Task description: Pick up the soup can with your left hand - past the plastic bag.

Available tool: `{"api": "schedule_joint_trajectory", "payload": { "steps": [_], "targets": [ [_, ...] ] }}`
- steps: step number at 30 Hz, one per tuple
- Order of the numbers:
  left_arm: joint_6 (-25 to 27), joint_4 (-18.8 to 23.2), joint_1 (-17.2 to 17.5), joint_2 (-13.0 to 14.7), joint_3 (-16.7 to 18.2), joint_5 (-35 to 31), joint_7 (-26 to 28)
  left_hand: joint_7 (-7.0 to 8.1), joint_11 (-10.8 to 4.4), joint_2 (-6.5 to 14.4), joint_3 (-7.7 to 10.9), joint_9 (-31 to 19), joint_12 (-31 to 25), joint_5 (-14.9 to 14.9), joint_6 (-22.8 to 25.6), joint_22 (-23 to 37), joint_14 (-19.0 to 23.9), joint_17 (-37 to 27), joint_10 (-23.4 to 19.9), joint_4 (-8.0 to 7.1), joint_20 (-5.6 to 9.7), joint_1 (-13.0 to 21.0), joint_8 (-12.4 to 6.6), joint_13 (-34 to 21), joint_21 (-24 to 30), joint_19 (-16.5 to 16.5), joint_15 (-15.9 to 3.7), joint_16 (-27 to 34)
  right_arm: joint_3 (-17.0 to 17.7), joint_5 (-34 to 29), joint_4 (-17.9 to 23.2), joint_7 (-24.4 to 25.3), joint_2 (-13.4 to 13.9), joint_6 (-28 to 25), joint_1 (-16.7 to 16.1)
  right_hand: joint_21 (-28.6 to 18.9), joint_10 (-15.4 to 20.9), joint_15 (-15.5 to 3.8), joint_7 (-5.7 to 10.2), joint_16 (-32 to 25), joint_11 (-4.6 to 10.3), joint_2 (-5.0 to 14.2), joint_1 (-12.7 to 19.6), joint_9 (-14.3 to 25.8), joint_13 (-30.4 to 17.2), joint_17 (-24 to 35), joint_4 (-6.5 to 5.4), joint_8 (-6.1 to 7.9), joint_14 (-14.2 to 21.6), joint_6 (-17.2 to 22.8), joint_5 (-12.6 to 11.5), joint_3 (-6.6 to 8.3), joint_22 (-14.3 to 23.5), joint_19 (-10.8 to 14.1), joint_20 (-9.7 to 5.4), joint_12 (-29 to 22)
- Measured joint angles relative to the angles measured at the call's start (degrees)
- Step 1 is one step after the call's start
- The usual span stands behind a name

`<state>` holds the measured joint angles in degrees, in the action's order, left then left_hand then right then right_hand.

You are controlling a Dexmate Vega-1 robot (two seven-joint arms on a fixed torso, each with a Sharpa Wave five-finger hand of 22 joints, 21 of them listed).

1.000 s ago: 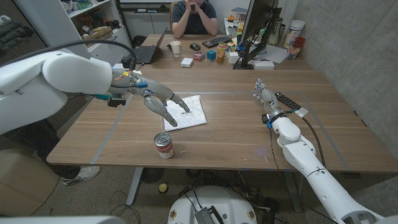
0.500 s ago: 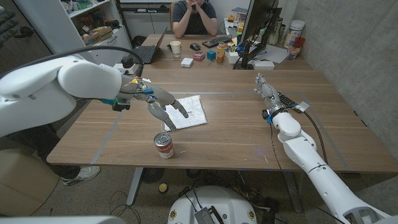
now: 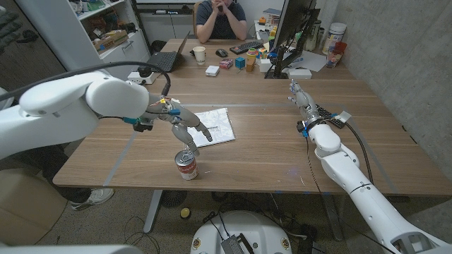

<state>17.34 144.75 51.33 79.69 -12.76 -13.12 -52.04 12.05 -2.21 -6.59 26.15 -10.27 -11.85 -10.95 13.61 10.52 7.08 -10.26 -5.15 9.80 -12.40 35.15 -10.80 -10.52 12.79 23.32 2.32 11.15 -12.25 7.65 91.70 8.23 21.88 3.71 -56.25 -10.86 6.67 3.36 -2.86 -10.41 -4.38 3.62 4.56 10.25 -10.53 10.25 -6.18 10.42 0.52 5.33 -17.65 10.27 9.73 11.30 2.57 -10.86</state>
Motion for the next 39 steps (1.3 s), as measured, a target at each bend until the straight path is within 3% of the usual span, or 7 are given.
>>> {"api": "schedule_joint_trajectory", "payload": {
  "steps": [14,33,39],
  "targets": [
    [2.90,-0.05,-4.94,-0.30,-8.69,-2.69,-3.28,0.25,-0.14,-0.10,0.00,0.01,0.21,0.00,-0.94,0.00,-0.22,0.00,0.81,0.00,-0.17,1.61,0.00,0.00,-0.33,-0.25,0.22,-0.20,-0.58,-0.15,-0.10,-0.11,0.55,-0.36,0.44,0.00,0.19,0.00,0.00,0.00,0.19,0.00,0.00,0.00,0.00,0.00,0.00,0.00,0.00,0.00,0.00,0.00,0.00,0.00,0.00,0.00],
    [6.43,0.99,-6.46,-0.61,-12.59,-7.24,-6.48,0.34,-0.37,0.35,0.16,0.01,0.43,0.00,-1.03,0.00,-0.26,0.00,1.65,0.16,-0.19,4.47,-0.01,0.00,-0.72,-0.85,0.26,-0.20,0.04,0.47,0.58,-0.25,1.07,0.44,-0.73,0.00,0.29,0.32,0.00,0.00,0.29,0.00,0.00,0.00,0.00,0.00,0.00,0.00,0.32,0.00,0.00,0.01,0.00,-0.41,0.41,0.00],
    [6.97,0.71,-7.51,-1.97,-15.02,-9.75,-7.99,0.14,-0.16,0.74,0.16,0.02,0.43,0.00,-1.23,0.00,-0.53,0.00,2.04,0.16,-0.19,6.10,-0.01,-0.30,-0.72,-0.85,0.52,-0.20,0.22,0.62,0.84,-0.10,1.13,0.45,-1.08,0.00,0.29,0.32,0.00,0.00,0.29,0.00,0.00,0.00,0.00,0.00,0.00,0.00,0.32,0.00,0.00,0.01,0.00,-0.41,0.41,0.00]
  ]
}}
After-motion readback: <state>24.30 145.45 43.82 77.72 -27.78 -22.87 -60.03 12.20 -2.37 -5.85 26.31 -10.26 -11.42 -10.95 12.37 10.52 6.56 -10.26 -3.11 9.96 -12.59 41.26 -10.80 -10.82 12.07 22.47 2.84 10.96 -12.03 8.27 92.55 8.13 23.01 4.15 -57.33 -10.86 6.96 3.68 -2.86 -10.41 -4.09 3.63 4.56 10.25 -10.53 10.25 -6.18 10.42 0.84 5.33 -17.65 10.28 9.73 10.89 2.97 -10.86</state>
